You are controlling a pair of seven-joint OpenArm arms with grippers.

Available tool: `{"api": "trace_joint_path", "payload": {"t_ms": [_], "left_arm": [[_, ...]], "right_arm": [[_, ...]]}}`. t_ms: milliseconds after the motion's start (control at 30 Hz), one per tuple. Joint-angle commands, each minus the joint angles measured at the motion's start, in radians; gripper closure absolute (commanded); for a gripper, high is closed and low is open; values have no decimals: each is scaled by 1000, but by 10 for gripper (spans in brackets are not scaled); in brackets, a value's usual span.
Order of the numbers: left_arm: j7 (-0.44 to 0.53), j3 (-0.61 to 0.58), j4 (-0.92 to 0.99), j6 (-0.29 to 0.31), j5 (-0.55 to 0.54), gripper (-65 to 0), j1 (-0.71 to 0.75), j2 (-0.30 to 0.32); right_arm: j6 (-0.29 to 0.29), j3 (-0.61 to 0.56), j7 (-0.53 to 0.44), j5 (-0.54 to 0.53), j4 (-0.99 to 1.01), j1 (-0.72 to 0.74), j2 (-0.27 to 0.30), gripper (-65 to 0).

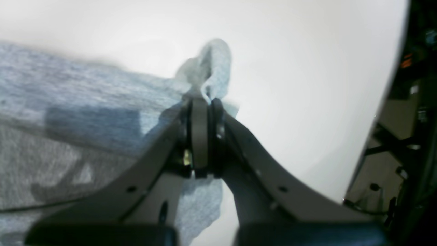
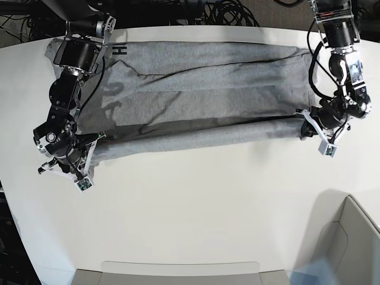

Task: Fold the T-shirt properly
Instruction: 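Lift the hem with both grippers and fold it over toward the collar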

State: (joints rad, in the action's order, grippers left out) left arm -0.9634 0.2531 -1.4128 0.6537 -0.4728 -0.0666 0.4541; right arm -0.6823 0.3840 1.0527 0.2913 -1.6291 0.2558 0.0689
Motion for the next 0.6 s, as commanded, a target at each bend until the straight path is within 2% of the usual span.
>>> {"api": "trace_joint_path", "payload": {"t_ms": [0,233,400,567], "left_arm": [[13,18,-43,-4,4,0,-6,24],[-101,59,-185,-4,4,0,21,18],[-113,59,-277,-4,4,0,63,18],[-113,61,-311,-4,4,0,112,12]], "right_arm": [[-16,3,2,18,-32,14,10,0],[-16,3,4,18,-58,-16,9,0],[-16,3,4,15,-135,-60,6,0],[-16,5,4,-34,-173,-108,15,0]]}}
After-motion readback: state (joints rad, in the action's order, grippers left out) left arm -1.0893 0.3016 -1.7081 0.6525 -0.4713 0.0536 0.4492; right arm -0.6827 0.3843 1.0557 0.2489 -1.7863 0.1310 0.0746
